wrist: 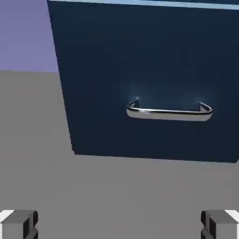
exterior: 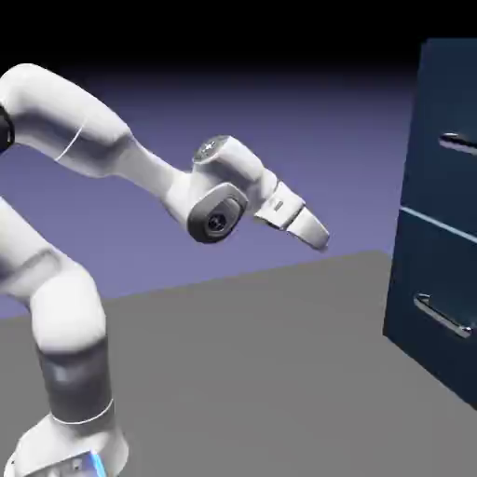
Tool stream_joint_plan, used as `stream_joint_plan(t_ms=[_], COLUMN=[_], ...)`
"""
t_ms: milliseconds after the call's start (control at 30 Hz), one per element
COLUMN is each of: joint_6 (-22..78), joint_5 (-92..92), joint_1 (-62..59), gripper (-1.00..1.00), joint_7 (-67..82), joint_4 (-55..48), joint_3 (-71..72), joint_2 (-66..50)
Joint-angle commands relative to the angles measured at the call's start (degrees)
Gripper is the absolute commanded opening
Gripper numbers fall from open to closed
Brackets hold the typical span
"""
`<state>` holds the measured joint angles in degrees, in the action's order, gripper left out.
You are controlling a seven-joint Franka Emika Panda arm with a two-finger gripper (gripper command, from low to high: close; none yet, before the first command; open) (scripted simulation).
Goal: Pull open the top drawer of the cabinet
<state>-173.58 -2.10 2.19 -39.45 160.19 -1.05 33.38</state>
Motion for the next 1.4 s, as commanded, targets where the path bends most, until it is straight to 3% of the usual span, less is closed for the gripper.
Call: stream_joint_plan(t_ms=[0,1367], joint_6=[0.4,14.8], joint_5=[-1.7,-73.2], joint_1=[1.2,52.3], gripper=[0.00,0.00], joint_7=[2.5,104.7], joint_4=[-0.7,-28.3], joint_3=[-0.9,-36.4], joint_2=[0.6,25.2])
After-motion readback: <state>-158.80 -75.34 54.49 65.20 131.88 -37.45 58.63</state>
